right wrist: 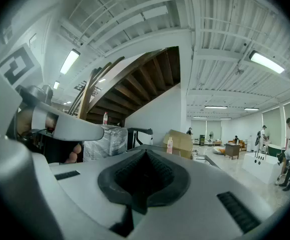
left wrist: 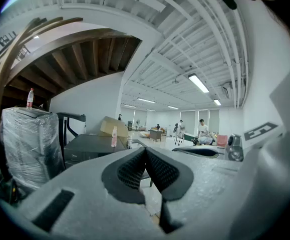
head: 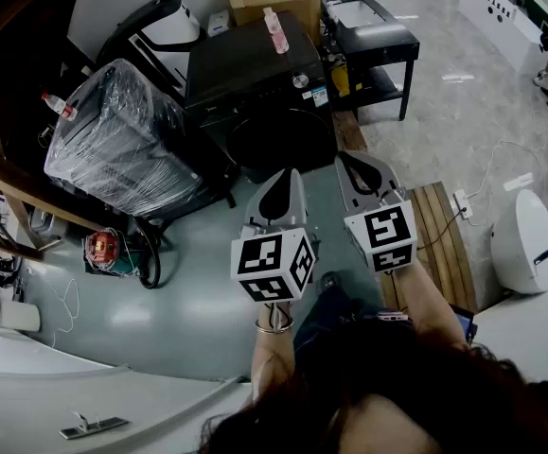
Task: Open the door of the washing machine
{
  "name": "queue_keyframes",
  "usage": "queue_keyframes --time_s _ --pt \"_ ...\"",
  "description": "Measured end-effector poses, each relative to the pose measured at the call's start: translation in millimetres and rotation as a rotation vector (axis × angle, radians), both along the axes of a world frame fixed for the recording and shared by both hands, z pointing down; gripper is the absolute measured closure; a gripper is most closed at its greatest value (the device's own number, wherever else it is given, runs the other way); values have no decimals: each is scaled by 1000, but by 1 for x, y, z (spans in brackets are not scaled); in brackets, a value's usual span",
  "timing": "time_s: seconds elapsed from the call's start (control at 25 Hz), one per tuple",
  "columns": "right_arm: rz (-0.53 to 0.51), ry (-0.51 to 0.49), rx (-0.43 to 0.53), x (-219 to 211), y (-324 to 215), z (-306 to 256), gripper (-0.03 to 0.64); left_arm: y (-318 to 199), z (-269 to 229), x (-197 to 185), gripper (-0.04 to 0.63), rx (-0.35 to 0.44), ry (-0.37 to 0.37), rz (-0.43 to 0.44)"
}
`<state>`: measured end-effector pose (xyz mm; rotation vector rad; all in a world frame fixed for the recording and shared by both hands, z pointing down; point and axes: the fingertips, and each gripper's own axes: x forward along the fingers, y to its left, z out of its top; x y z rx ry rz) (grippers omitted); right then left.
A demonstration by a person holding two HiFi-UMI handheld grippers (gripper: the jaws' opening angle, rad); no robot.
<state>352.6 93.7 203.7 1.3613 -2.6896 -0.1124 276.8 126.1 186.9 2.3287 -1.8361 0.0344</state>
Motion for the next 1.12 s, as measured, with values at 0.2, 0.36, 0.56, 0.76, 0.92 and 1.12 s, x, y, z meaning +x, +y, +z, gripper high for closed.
queue_keyframes --time_s 0.2,0.36,0.56,0.76,0.92,1.12 --pt "31 -17 15 -8 -24 2 618 -23 9 -8 584 -9 10 14" --pt "51 -4 21 -18 -47 10 618 -45 18 -19 584 -22 19 22" --pt "71 6 17 -34 -76 18 618 -76 25 -38 584 -27 23 36" --pt "87 8 19 -54 -105 18 618 -105 27 -55 584 -26 27 60" --pt "104 21 10 -70 -123 22 618 -124 28 -71 584 -28 26 79" --pt "116 15 2 -88 -139 24 618 -143 31 -86 584 -27 24 98"
